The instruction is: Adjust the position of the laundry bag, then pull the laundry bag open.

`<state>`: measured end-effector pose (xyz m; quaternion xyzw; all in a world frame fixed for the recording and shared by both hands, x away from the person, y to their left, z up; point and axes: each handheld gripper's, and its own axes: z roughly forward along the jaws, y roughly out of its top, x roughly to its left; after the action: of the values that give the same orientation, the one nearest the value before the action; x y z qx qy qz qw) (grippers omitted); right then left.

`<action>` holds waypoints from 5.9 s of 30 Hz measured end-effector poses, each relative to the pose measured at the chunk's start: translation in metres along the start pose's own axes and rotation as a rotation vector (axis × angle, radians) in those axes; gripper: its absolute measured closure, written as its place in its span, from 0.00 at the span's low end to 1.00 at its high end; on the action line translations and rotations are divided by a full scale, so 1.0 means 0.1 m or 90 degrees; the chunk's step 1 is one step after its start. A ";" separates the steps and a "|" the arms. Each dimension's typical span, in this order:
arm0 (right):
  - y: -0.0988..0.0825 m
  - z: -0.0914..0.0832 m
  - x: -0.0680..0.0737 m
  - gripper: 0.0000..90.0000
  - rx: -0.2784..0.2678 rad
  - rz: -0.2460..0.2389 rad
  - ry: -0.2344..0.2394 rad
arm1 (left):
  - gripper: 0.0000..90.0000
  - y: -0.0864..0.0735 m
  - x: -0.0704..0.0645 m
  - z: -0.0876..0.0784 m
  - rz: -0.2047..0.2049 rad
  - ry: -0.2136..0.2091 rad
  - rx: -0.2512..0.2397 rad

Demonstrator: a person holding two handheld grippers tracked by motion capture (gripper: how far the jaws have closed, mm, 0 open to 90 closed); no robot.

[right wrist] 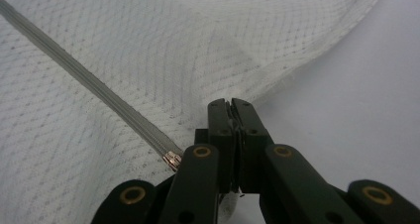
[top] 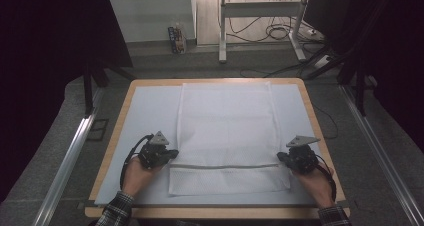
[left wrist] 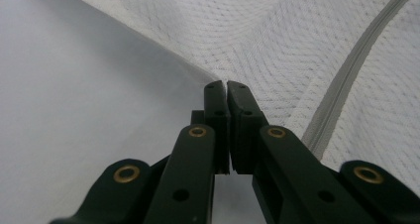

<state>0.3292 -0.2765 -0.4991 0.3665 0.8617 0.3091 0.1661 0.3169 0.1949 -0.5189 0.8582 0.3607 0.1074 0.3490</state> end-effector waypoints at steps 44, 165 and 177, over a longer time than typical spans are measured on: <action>0.03 0.00 0.38 0.53 0.012 -0.050 0.037 | 0.32 -0.38 -0.03 -0.28 -0.074 0.062 -0.051; -0.23 -0.36 0.82 0.97 -0.063 -0.095 -0.020 | 0.11 0.03 -0.73 -0.16 0.060 0.010 -0.064; -0.24 -0.41 0.88 0.97 -0.113 -0.194 -0.044 | 0.11 0.78 -0.86 0.04 0.103 -0.035 -0.118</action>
<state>0.2357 -0.2417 -0.4890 0.2259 0.8704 0.3426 0.2721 0.2995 0.0946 -0.4630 0.8512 0.2691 0.1446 0.4268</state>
